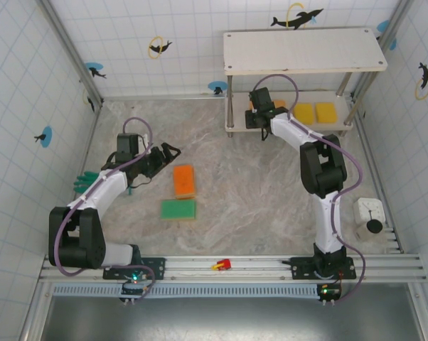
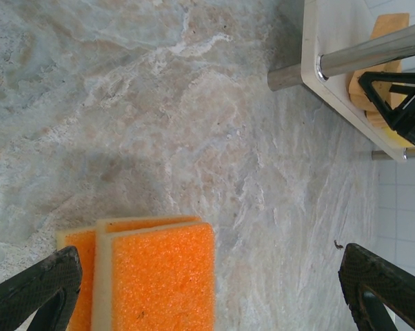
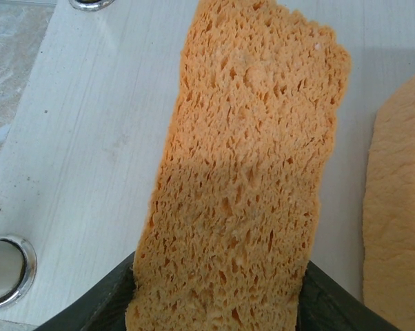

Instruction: Place and organize the cleaning sponges onto the shelf

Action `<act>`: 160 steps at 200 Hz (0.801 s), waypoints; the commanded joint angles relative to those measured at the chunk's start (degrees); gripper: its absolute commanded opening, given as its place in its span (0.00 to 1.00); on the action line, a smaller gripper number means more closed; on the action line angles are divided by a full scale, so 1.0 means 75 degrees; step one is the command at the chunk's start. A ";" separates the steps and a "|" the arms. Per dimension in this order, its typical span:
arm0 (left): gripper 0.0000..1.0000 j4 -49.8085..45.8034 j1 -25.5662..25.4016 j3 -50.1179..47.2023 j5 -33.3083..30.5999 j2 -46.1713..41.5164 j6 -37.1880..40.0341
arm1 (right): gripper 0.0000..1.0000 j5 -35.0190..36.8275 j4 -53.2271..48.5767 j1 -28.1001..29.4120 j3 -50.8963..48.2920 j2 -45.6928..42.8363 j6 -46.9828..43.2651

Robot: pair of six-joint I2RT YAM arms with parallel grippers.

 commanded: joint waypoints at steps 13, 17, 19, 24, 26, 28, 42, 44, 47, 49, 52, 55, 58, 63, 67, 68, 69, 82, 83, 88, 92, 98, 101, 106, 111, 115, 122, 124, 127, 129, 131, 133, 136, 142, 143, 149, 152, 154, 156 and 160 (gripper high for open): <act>0.97 0.0119 -0.0014 -0.0057 -0.0020 -0.0058 0.0183 | 0.55 -0.0015 -0.0171 0.0036 0.0388 0.0274 -0.0012; 0.97 0.0110 -0.0014 -0.0063 -0.0020 -0.0053 0.0183 | 0.55 -0.0004 -0.0161 0.0030 0.0388 0.0284 -0.0011; 0.97 0.0114 -0.0014 -0.0063 -0.0020 -0.0061 0.0184 | 0.55 -0.0003 -0.0165 0.0030 0.0388 0.0285 -0.0011; 0.97 0.0118 -0.0017 -0.0062 -0.0020 -0.0059 0.0184 | 0.55 -0.0002 -0.0167 0.0031 0.0388 0.0296 -0.0017; 0.97 0.0119 -0.0015 -0.0057 -0.0023 -0.0062 0.0184 | 0.55 -0.0003 -0.0178 0.0030 0.0388 0.0294 -0.0019; 0.97 0.0113 -0.0021 -0.0056 -0.0026 -0.0052 0.0184 | 0.55 -0.0003 -0.0184 0.0030 0.0388 0.0297 -0.0031; 0.97 0.0119 -0.0015 -0.0063 -0.0031 -0.0047 0.0181 | 0.57 0.0007 -0.0209 0.0030 0.0400 0.0309 -0.0038; 0.97 0.0119 -0.0015 -0.0063 -0.0031 -0.0042 0.0183 | 0.57 0.0009 -0.0212 0.0030 0.0403 0.0312 -0.0044; 0.97 0.0111 -0.0014 -0.0063 -0.0031 -0.0043 0.0184 | 0.58 0.0009 -0.0206 0.0030 0.0400 0.0314 -0.0042; 0.97 0.0117 -0.0009 -0.0063 -0.0031 -0.0044 0.0193 | 0.58 0.0015 -0.0220 0.0030 0.0400 0.0319 -0.0039; 0.97 0.0113 -0.0014 -0.0063 -0.0031 -0.0039 0.0185 | 0.58 0.0020 -0.0223 0.0030 0.0400 0.0321 -0.0047; 0.97 0.0117 -0.0011 -0.0042 -0.0031 -0.0031 0.0186 | 0.58 0.0021 -0.0223 0.0030 0.0393 0.0321 -0.0047; 0.97 0.0119 -0.0014 -0.0039 -0.0031 -0.0035 0.0184 | 0.58 0.0021 -0.0235 0.0030 0.0396 0.0321 -0.0052; 0.97 0.0118 -0.0019 -0.0043 -0.0037 -0.0019 0.0186 | 0.58 0.0032 -0.0236 0.0031 0.0393 0.0318 -0.0058; 0.97 0.0116 -0.0012 -0.0051 -0.0035 -0.0020 0.0185 | 0.59 0.0028 -0.0237 0.0030 0.0392 0.0321 -0.0061; 0.97 0.0117 -0.0013 -0.0051 -0.0033 -0.0012 0.0185 | 0.59 0.0030 -0.0243 0.0030 0.0390 0.0315 -0.0060; 0.97 0.0118 -0.0014 -0.0046 -0.0032 -0.0009 0.0184 | 0.59 0.0031 -0.0240 0.0036 0.0395 0.0318 -0.0065; 0.97 0.0119 -0.0020 -0.0065 -0.0036 0.0006 0.0182 | 0.60 0.0048 -0.0241 0.0030 0.0391 0.0321 -0.0064; 0.97 0.0119 -0.0017 -0.0058 -0.0034 0.0007 0.0183 | 0.60 0.0052 -0.0239 0.0030 0.0390 0.0321 -0.0061; 0.97 0.0111 -0.0015 -0.0031 -0.0032 0.0007 0.0181 | 0.61 0.0056 -0.0247 0.0030 0.0388 0.0321 -0.0067; 0.97 0.0118 -0.0026 -0.0048 -0.0031 0.0001 0.0184 | 0.61 0.0056 -0.0239 0.0030 0.0388 0.0321 -0.0069; 0.97 0.0117 -0.0015 -0.0055 -0.0036 0.0001 0.0178 | 0.61 0.0054 -0.0247 0.0030 0.0388 0.0320 -0.0068; 0.97 0.0117 -0.0026 -0.0062 -0.0042 0.0006 0.0181 | 0.61 0.0056 -0.0240 0.0030 0.0394 0.0321 -0.0062; 0.97 0.0113 -0.0015 -0.0063 -0.0046 -0.0002 0.0181 | 0.61 0.0055 -0.0240 0.0030 0.0389 0.0321 -0.0062; 0.97 0.0112 -0.0017 -0.0061 -0.0049 -0.0012 0.0183 | 0.61 0.0056 -0.0240 0.0030 0.0390 0.0324 -0.0063; 0.97 0.0118 -0.0015 -0.0069 -0.0043 -0.0007 0.0182 | 0.61 0.0056 -0.0236 0.0030 0.0388 0.0326 -0.0066; 0.97 0.0119 -0.0014 -0.0075 -0.0043 -0.0026 0.0184 | 0.61 0.0055 -0.0234 0.0030 0.0388 0.0328 -0.0059; 0.97 0.0119 -0.0014 -0.0075 -0.0043 -0.0036 0.0184 | 0.61 0.0056 -0.0233 0.0030 0.0388 0.0323 -0.0061; 0.97 0.0106 -0.0020 -0.0075 -0.0043 -0.0031 0.0183 | 0.62 0.0056 -0.0231 0.0034 0.0388 0.0324 -0.0062; 0.97 0.0107 -0.0016 -0.0075 -0.0043 -0.0038 0.0181 | 0.62 0.0050 -0.0235 0.0031 0.0388 0.0328 -0.0059; 0.97 0.0101 -0.0015 -0.0069 -0.0049 -0.0048 0.0183 | 0.62 0.0054 -0.0236 0.0030 0.0388 0.0329 -0.0064; 0.97 0.0106 -0.0015 -0.0080 -0.0059 -0.0048 0.0184 | 0.62 0.0064 -0.0231 0.0030 0.0388 0.0323 -0.0060; 0.97 0.0107 -0.0019 -0.0086 -0.0057 -0.0047 0.0183 | 0.62 0.0067 -0.0236 0.0030 0.0388 0.0324 -0.0064; 0.97 0.0097 -0.0003 -0.0087 -0.0066 -0.0049 0.0183 | 0.62 0.0066 -0.0221 0.0030 0.0388 0.0328 -0.0064; 0.97 0.0096 -0.0009 -0.0087 -0.0066 -0.0050 0.0183 | 0.62 0.0067 -0.0217 0.0030 0.0388 0.0331 -0.0067; 0.97 0.0095 -0.0011 -0.0087 -0.0066 -0.0053 0.0190 | 0.62 0.0069 -0.0217 0.0030 0.0388 0.0327 -0.0061; 0.97 0.0095 -0.0017 -0.0087 -0.0068 -0.0056 0.0195 | 0.62 0.0078 -0.0218 0.0030 0.0388 0.0328 -0.0069; 0.97 0.0095 -0.0012 -0.0087 -0.0067 -0.0050 0.0196 | 0.62 0.0079 -0.0206 0.0030 0.0388 0.0331 -0.0064; 0.97 0.0095 -0.0014 -0.0087 -0.0067 -0.0054 0.0187 | 0.62 0.0079 -0.0212 0.0030 0.0388 0.0327 -0.0060; 0.97 0.0081 -0.0026 -0.0065 -0.0066 -0.0041 0.0195 | 0.62 0.0073 -0.0202 0.0036 0.0391 0.0332 -0.0059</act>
